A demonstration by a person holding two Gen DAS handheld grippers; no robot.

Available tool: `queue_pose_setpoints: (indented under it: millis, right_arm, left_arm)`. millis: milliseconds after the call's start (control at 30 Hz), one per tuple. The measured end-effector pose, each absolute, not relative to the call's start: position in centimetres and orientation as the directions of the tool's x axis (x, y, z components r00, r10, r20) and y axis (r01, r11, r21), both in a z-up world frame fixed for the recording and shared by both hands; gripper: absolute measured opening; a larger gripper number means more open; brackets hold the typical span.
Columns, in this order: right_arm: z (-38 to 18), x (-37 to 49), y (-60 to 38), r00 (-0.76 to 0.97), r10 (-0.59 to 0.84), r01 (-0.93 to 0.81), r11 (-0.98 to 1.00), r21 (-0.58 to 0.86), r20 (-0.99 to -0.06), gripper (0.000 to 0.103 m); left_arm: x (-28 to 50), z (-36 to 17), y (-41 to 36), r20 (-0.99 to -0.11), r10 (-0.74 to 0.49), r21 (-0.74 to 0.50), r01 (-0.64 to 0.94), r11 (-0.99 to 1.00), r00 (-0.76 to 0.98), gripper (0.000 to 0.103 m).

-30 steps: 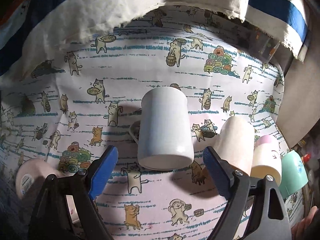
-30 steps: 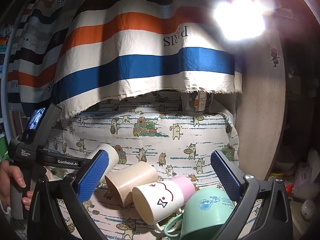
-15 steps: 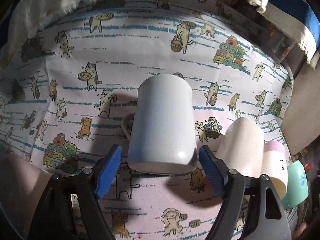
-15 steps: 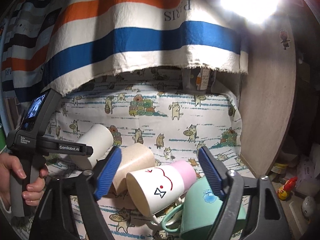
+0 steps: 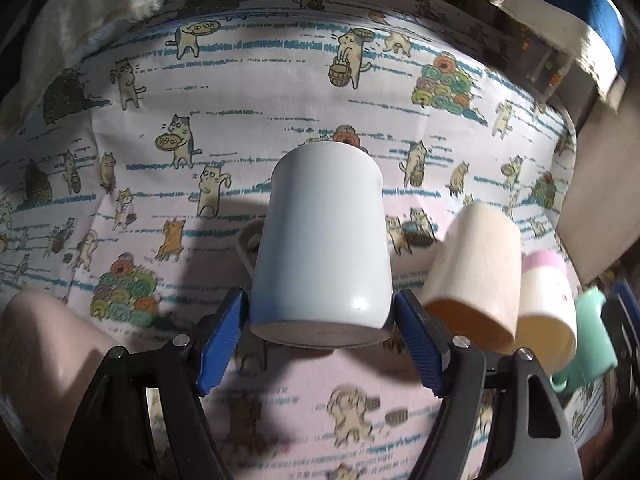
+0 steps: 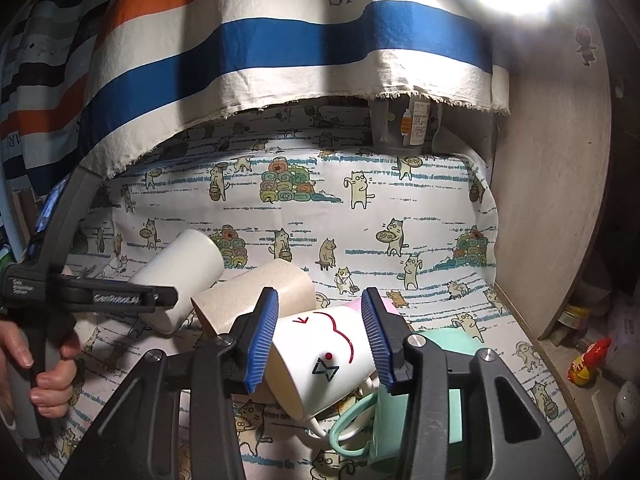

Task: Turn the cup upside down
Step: 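Close the left gripper around the white mug's body, then lift the white mug with the left gripper and turn its rim downward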

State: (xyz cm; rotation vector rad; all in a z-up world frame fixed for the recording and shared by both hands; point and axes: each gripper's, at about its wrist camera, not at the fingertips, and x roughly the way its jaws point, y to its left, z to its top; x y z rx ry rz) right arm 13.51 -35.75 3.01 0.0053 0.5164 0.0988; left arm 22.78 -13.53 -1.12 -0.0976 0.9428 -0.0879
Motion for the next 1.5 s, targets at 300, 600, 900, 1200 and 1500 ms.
queue_pose_setpoints:
  millis: [300,600,900,1200,1500]
  right_arm:
    - [3.6,12.6,-35.1,0.900,0.095,-0.110,0.994,-0.011,-0.425,0.045]
    - [5.3,10.8,-33.7,0.878,0.171,-0.179,0.983,0.025,-0.447,0.045]
    - [4.6,11.0,-30.5,0.736,0.367,-0.321,0.929,0.184,-0.568,0.065]
    - [5.2,10.8,-30.9,0.762,0.310,-0.281,0.949,0.141,-0.569,0.070]
    - [5.5,9.4,-30.4,0.772,0.311,-0.296,0.948,0.119,-0.555,0.070]
  left_arm:
    - [16.4,0.2,-12.4,-0.769,-0.128,-0.104,0.075,0.992,0.626,0.073]
    - [10.2,-0.4,-12.4,-0.732,-0.142,-0.090,0.112,0.990,0.666,0.073]
    - [7.7,0.2,-13.0,-0.671,-0.200,-0.082,0.197,0.977,0.714,0.073]
    - [6.5,3.5,-12.5,-0.613,-0.223,-0.069,0.230,0.971,0.758,0.071]
    - [8.0,5.2,-13.7,-0.626,-0.243,-0.082,0.248,0.965,0.741,0.014]
